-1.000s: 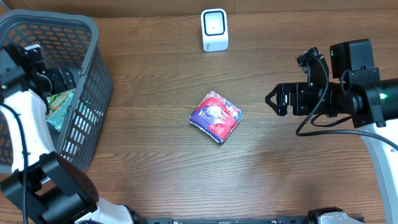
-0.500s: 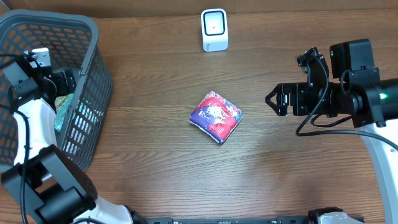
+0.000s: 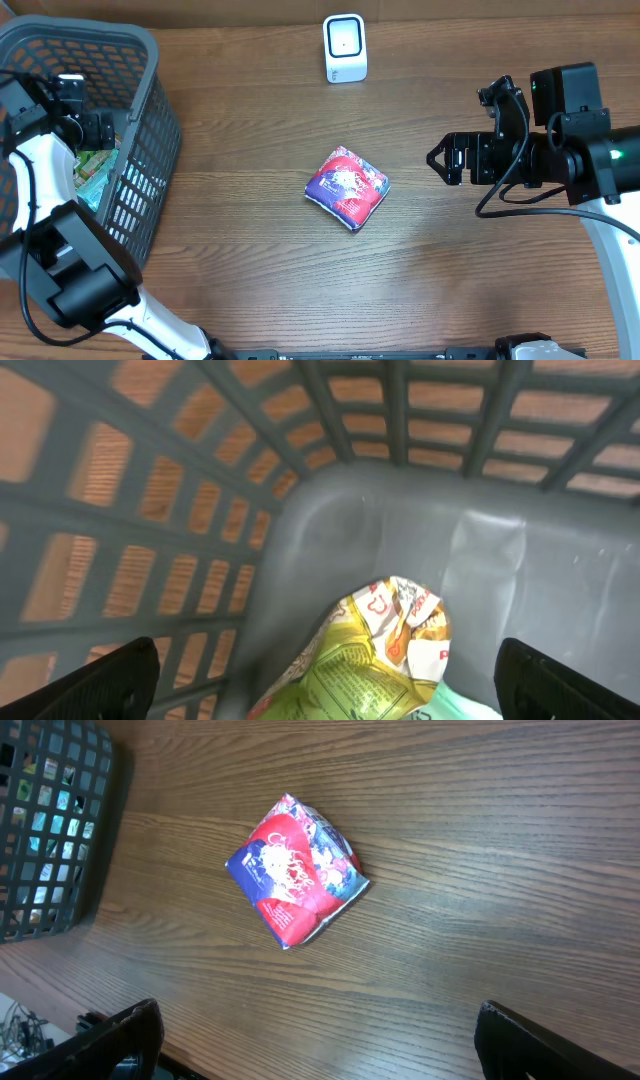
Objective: Scan the item barcode
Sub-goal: 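Reach the left gripper into the basket and grasp the yellow-green packet, then carry the yellow-green packet out and place it beside the red bag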
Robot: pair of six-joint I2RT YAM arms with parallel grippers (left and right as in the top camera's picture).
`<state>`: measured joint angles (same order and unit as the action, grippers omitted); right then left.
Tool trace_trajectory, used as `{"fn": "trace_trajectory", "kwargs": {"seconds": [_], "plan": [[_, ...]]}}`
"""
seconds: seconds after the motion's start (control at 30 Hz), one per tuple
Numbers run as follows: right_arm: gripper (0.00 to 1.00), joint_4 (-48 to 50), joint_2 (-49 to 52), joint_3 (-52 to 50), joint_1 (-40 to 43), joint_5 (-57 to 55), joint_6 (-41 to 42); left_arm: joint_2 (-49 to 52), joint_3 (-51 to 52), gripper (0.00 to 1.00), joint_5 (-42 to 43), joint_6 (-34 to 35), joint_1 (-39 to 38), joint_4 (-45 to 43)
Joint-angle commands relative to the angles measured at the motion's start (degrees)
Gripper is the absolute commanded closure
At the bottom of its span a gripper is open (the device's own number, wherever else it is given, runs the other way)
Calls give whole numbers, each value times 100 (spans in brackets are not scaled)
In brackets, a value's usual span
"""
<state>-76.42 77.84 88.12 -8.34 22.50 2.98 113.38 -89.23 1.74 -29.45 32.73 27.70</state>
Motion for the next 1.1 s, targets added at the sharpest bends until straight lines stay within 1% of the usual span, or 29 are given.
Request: {"fn": "trace_trajectory", "kwargs": {"seconds": [0.0,0.03,0.1,0.13,0.17,0.2,0.23,0.3,0.37,0.4,0.6,0.7,0.8,0.97,1.07], "plan": [[0,24,-35,151,-28,11,24,457,-81,2,-109,-426,44,181],[0,22,-35,151,-28,11,24,544,-81,3,-114,-426,61,240],[0,20,-35,151,-28,11,24,688,-79,8,-111,-424,81,356],[0,20,-35,151,-28,11,24,748,-79,12,-111,-422,81,400],[0,20,-35,151,-28,11,26,802,-79,19,-111,-420,79,431],[0,20,-35,151,-28,11,31,828,-79,28,-107,-417,79,472],[0,20,-35,151,-28,11,46,859,-79,39,-107,-404,79,505],[0,22,-35,151,-28,11,46,866,-79,67,-111,-256,79,511],[0,22,-35,151,-28,11,46,861,-90,90,-114,-127,79,505],[0,22,-35,151,-28,11,46,859,-103,96,-114,-48,79,505],[0,20,-35,151,-28,11,46,710,-345,96,-216,680,46,608],[0,20,-35,151,-28,11,46,525,-721,96,-238,920,24,870],[0,22,-35,151,-28,11,46,197,-1475,96,-234,1296,-26,1344],[0,-2,-35,151,-28,13,46,-470,-2667,96,-238,1499,-170,2070],[0,-2,-35,151,-28,11,44,-905,-3303,96,-234,1764,-295,2459]]}}
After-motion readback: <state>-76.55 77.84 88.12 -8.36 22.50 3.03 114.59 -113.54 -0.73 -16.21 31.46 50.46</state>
